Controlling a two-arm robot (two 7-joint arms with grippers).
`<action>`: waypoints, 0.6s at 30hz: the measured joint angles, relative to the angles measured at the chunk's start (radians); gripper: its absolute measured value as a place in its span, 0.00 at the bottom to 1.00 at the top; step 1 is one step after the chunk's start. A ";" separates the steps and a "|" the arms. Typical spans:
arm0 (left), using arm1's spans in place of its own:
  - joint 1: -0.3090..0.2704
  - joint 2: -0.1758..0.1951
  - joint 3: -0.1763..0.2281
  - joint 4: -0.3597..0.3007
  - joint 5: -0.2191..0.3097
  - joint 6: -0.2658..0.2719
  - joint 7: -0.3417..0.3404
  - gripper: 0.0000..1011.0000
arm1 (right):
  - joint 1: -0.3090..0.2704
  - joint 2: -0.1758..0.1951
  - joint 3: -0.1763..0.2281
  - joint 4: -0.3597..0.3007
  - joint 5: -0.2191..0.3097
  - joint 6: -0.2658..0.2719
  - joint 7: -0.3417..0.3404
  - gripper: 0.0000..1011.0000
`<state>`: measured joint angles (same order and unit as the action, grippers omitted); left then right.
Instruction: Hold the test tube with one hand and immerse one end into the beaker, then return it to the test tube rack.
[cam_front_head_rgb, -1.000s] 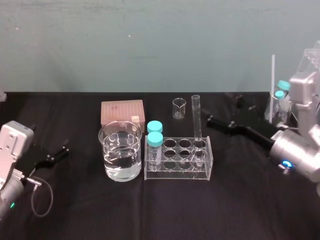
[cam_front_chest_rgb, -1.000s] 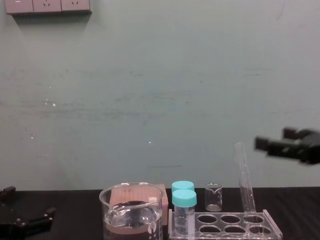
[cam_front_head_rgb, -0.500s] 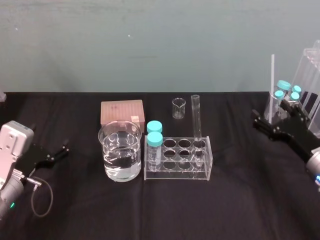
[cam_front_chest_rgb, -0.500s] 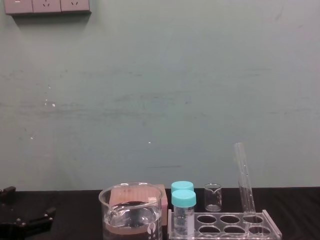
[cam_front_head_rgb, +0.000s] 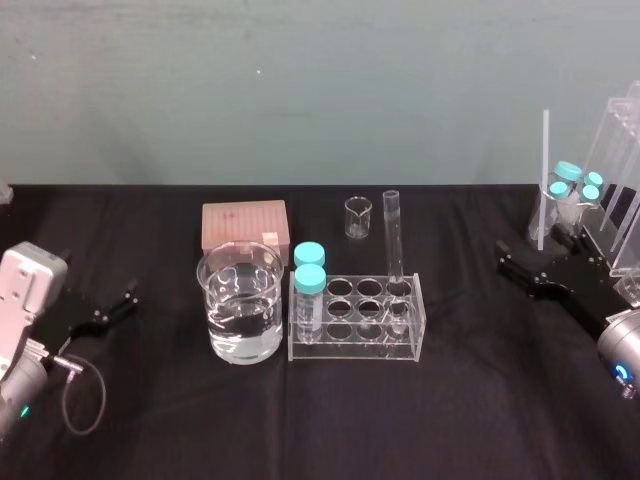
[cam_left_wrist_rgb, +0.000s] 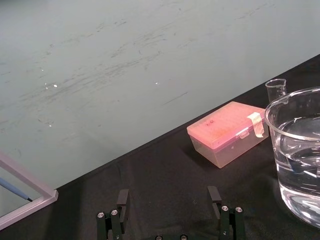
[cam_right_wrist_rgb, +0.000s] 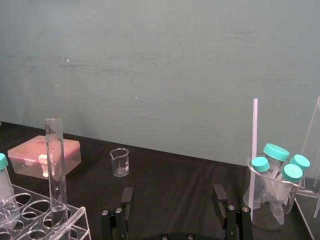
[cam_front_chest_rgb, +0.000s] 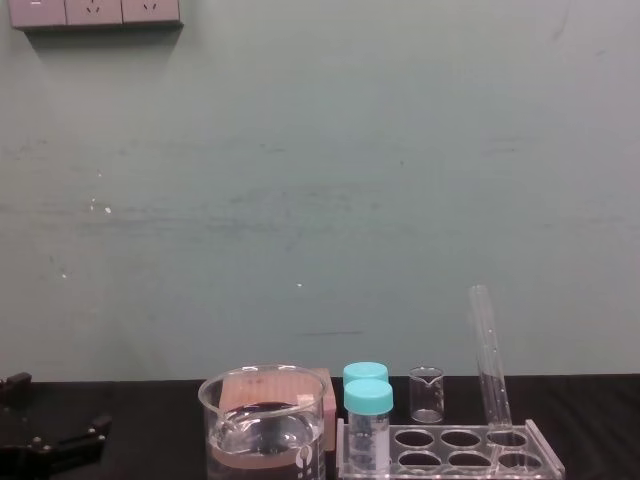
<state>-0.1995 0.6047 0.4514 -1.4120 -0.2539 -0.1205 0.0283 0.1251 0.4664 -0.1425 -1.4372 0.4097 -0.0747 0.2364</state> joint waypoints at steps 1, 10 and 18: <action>0.000 0.000 0.000 0.000 0.000 0.000 0.000 0.99 | 0.000 0.000 0.000 -0.001 0.000 0.000 0.000 0.99; 0.000 0.000 0.000 0.000 0.000 0.000 0.000 0.99 | -0.002 0.002 0.001 -0.004 0.003 -0.001 0.000 0.99; 0.000 0.000 0.000 0.000 0.000 0.000 0.000 0.99 | -0.002 0.003 0.001 -0.006 0.005 -0.002 0.000 0.99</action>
<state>-0.1996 0.6047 0.4514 -1.4120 -0.2539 -0.1205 0.0283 0.1226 0.4693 -0.1410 -1.4428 0.4145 -0.0765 0.2368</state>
